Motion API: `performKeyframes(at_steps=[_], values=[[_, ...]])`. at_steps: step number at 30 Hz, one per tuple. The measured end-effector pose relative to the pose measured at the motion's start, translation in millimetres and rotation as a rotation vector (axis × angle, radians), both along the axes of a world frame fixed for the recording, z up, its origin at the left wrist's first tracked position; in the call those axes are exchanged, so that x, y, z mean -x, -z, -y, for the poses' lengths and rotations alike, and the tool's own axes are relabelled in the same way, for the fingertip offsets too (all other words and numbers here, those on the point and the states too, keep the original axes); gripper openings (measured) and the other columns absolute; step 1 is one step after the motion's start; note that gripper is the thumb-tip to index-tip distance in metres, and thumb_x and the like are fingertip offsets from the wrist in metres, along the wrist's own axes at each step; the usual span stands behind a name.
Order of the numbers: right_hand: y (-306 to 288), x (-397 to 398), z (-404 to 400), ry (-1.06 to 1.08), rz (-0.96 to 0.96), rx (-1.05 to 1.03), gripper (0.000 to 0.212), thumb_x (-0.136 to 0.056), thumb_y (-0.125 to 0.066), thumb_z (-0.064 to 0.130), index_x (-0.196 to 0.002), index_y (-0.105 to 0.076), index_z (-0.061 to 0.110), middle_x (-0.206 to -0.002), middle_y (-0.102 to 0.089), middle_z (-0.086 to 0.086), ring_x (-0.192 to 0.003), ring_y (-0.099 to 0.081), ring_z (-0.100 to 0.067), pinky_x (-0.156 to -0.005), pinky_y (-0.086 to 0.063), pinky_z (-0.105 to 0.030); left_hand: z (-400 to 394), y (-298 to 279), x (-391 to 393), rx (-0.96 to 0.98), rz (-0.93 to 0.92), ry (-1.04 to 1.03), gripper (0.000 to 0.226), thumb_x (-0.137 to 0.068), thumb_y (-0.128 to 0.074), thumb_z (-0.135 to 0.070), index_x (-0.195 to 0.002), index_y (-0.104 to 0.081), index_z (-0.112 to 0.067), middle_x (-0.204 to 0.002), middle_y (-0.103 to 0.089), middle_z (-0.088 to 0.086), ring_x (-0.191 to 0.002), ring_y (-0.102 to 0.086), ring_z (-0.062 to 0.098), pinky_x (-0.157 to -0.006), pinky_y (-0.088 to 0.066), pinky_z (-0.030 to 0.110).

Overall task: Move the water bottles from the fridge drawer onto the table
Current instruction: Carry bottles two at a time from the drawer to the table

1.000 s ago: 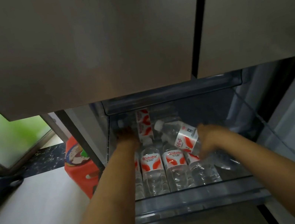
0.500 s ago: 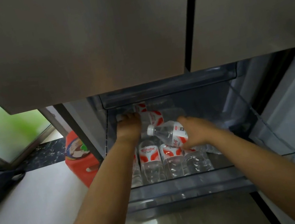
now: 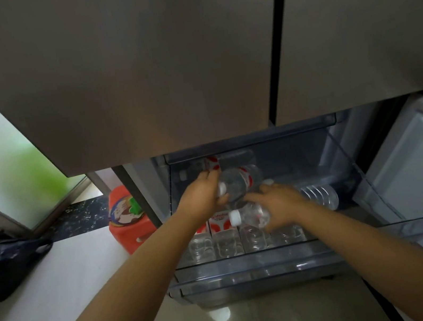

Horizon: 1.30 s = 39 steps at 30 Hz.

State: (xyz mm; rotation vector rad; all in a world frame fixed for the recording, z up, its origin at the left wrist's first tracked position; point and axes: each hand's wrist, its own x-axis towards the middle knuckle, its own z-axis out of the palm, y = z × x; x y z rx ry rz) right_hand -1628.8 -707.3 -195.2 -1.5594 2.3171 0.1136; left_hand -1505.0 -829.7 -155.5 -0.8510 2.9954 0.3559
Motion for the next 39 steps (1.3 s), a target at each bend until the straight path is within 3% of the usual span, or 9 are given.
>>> performKeyframes(at_steps=[5,12,18,23,28,30,33,35,39], values=[[-9.8,-6.8,-4.8,-0.026,-0.044,0.034,0.050,-0.080,-0.063,0.029,-0.122,-0.043,0.009,-0.126,-0.049,-0.013,-0.112,-0.051,-0.028,-0.088,-0.045,-0.034,-7.4,-14.8,-30.5,-0.108,-0.243,-0.055,0.040,-0.091,-0.057,-0.030,-0.115,-0.049,0.001,-0.114,-0.049,0.013,-0.094,-0.051,0.025,-0.079,-0.040,0.029],[-4.2,-4.1,-23.6,0.118,0.061,0.052,0.048,-0.074,-0.069,0.034,-0.118,-0.055,0.019,-0.127,-0.056,-0.006,-0.113,-0.056,-0.025,-0.090,-0.047,-0.034,-16.9,-31.2,-42.6,-0.104,-0.531,-0.199,0.030,-0.091,-0.057,-0.024,-0.104,-0.052,0.003,-0.094,-0.037,0.003,-0.082,-0.037,0.015,-0.066,-0.024,0.019],[-21.9,-4.0,-29.1,0.161,0.096,0.306,0.032,-0.074,-0.069,0.025,-0.102,-0.062,0.012,-0.108,-0.066,-0.006,-0.100,-0.061,-0.025,-0.072,-0.043,-0.026,-34.2,-41.0,-41.8,-0.059,-0.629,-0.329,0.032,-0.091,-0.056,-0.026,-0.105,-0.054,0.003,-0.094,-0.041,0.002,-0.085,-0.041,0.015,-0.073,-0.033,0.024],[-66.7,-13.6,-31.3,0.046,0.204,0.635,0.024,-0.072,-0.070,0.015,-0.094,-0.064,0.005,-0.100,-0.065,-0.009,-0.091,-0.054,-0.022,-0.072,-0.036,-0.026,-57.1,-55.1,-41.0,-0.026,-0.712,-0.510,0.028,-0.089,-0.059,-0.026,-0.100,-0.053,-0.001,-0.093,-0.041,0.004,-0.083,-0.039,0.015,-0.062,-0.028,0.022],[-115.3,-27.5,-36.1,0.038,0.496,0.903,0.023,-0.068,-0.073,0.002,-0.088,-0.065,-0.003,-0.088,-0.062,-0.012,-0.082,-0.055,-0.022,-0.076,-0.049,-0.039,-87.0,-78.2,-54.7,-0.146,-1.068,-0.737,0.029,-0.082,-0.063,-0.029,-0.089,-0.042,-0.011,-0.088,-0.041,0.002,-0.086,-0.044,0.019,-0.073,-0.039,0.028],[-131.0,-37.2,-35.0,0.002,0.571,0.945,0.023,-0.067,-0.073,0.000,-0.088,-0.065,-0.006,-0.090,-0.064,-0.019,-0.083,-0.059,-0.029,-0.078,-0.051,-0.043,-99.0,-95.8,-69.2,-0.173,-1.228,-0.819,0.024,-0.076,-0.058,-0.033,-0.080,-0.043,-0.016,-0.089,-0.041,0.004,-0.083,-0.042,0.019,-0.065,-0.036,0.023],[-154.2,-61.7,-29.4,-0.135,0.659,0.957,0.021,-0.070,-0.073,0.001,-0.087,-0.065,-0.007,-0.092,-0.067,-0.024,-0.080,-0.058,-0.025,-0.075,-0.051,-0.039,-112.0,-124.2,-104.6,-0.209,-1.437,-0.955,0.023,-0.071,-0.060,-0.039,-0.076,-0.043,-0.024,-0.101,-0.049,0.012,-0.086,-0.049,0.019,-0.071,-0.044,0.026],[-168.3,-87.4,-24.0,-0.265,0.689,0.921,0.019,-0.073,-0.072,0.004,-0.088,-0.065,-0.006,-0.088,-0.066,-0.020,-0.079,-0.057,-0.022,-0.073,-0.050,-0.036,-120.8,-136.1,-133.8,-0.147,-1.417,-1.021,0.041,-0.062,-0.058,-0.049,-0.084,-0.046,-0.017,-0.101,-0.051,0.013,-0.086,-0.050,0.019,-0.075,-0.044,0.031],[-184.7,-153.1,-12.9,-0.418,0.812,0.841,0.018,-0.075,-0.070,0.006,-0.088,-0.064,-0.006,-0.087,-0.065,-0.020,-0.079,-0.059,-0.025,-0.076,-0.051,-0.038,-140.0,-144.4,-194.0,0.052,-1.287,-1.126,0.024,-0.074,-0.059,-0.036,-0.074,-0.043,-0.018,-0.094,-0.044,0.008,-0.081,-0.045,0.018,-0.067,-0.036,0.026]])
